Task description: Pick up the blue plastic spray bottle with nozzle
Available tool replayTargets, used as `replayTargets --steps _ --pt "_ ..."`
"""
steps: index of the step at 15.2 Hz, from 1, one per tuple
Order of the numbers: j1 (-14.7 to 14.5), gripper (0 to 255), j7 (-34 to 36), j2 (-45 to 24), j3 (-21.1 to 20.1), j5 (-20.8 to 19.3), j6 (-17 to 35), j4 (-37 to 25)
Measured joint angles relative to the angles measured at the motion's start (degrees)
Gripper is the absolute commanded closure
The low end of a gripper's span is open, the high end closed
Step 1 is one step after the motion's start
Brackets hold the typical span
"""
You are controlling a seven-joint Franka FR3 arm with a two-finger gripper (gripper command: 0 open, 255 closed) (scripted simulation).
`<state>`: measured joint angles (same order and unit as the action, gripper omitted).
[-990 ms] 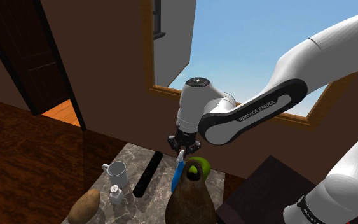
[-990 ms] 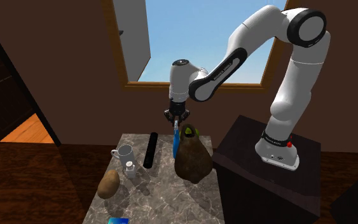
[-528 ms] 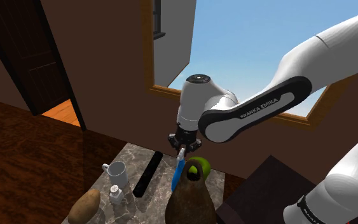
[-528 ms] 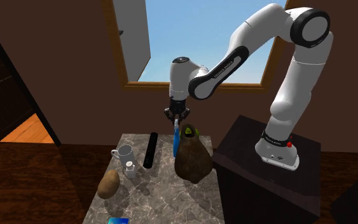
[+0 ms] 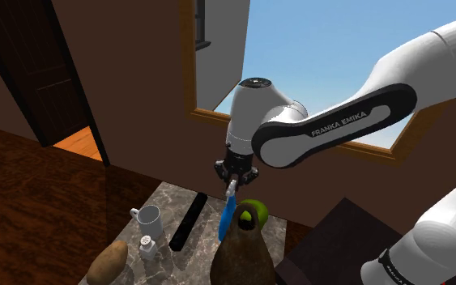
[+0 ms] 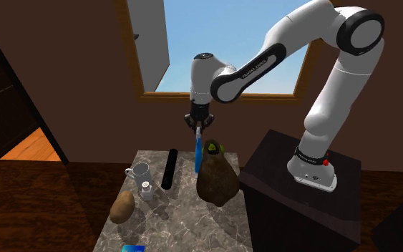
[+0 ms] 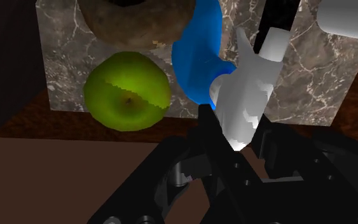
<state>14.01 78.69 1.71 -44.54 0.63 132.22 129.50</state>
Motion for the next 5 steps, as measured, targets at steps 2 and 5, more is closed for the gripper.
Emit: replayTargets --steps 2,5 --pt "0.02 255 -0.94 1.30 0.19 1.20 -1.54 -0.60" --pt "-0.01 255 -1.71 2.53 0.41 2.25 -3.70 -1.85"
